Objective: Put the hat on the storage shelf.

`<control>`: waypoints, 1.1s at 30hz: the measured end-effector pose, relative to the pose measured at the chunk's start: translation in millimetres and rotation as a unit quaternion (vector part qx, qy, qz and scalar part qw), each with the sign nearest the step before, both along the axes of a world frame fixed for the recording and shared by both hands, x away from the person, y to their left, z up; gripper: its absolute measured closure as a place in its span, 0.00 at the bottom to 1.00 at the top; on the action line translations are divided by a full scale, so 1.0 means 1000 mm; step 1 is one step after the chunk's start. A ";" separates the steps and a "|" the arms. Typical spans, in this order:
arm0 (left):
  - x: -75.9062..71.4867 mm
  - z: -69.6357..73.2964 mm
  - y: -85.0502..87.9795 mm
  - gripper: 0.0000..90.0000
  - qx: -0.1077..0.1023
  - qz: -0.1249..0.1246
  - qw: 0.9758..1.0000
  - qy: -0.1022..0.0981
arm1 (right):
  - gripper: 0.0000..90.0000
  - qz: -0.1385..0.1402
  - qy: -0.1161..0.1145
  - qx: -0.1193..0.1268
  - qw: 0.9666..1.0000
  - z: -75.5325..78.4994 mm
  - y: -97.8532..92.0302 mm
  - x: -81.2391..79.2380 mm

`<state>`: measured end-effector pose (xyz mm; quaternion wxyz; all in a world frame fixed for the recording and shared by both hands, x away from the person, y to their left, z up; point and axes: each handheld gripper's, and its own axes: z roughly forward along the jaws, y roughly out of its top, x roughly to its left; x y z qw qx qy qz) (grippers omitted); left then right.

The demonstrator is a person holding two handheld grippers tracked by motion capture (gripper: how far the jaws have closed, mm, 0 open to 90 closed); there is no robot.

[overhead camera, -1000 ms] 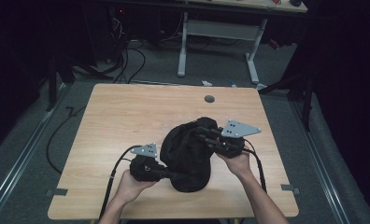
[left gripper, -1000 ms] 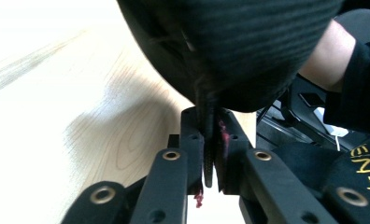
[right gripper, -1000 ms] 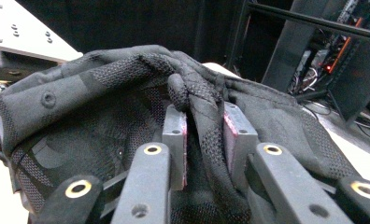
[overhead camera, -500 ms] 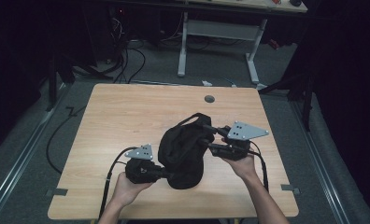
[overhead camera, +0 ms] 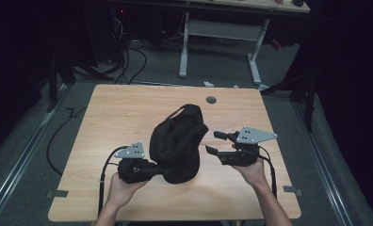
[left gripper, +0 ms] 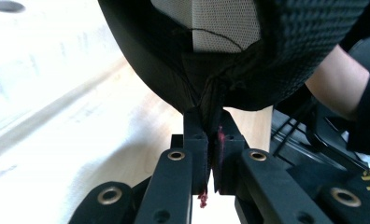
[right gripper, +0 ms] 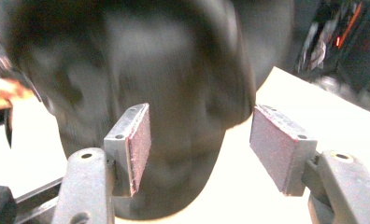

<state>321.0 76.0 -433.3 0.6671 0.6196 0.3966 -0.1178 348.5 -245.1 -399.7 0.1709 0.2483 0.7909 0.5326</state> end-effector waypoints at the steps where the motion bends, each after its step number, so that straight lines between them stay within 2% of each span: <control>1: 0.001 0.002 0.002 0.96 -0.002 0.005 1.000 -0.002 | 0.43 -0.003 0.007 -0.004 1.000 -0.003 -0.001 0.001; 5: 0.002 0.005 0.005 0.96 0.000 0.021 1.000 -0.011 | 0.44 -0.026 0.037 -0.013 0.999 -0.023 -0.007 0.004; 9: 0.002 0.008 0.005 0.96 -0.003 0.035 0.999 -0.020 | 0.46 -0.050 0.056 -0.040 0.996 -0.044 -0.009 0.004; 11: 0.003 0.010 0.005 0.96 -0.002 0.044 0.999 -0.026 | 0.46 -0.068 0.064 -0.054 0.994 -0.055 -0.012 0.005; 14: 0.006 0.012 0.007 0.96 -0.006 0.059 0.998 -0.032 | 0.46 -0.081 0.089 -0.059 0.991 -0.071 -0.019 0.008; 20: 0.013 0.015 0.011 0.96 -0.020 0.090 0.995 -0.039 | 0.46 -0.112 0.128 -0.082 0.982 -0.100 -0.028 0.012; 26: 0.021 0.020 0.015 0.96 -0.032 0.119 0.991 -0.047 | 0.45 -0.141 0.140 -0.109 0.974 -0.122 -0.032 0.014; 31: 0.029 0.025 0.017 0.96 -0.032 0.141 0.988 -0.053 | 0.45 -0.154 0.142 -0.121 0.970 -0.130 -0.033 0.017; 33: 0.032 0.026 0.017 0.96 -0.031 0.146 0.987 -0.054 | 0.45 -0.160 0.137 -0.120 0.970 -0.131 -0.033 0.017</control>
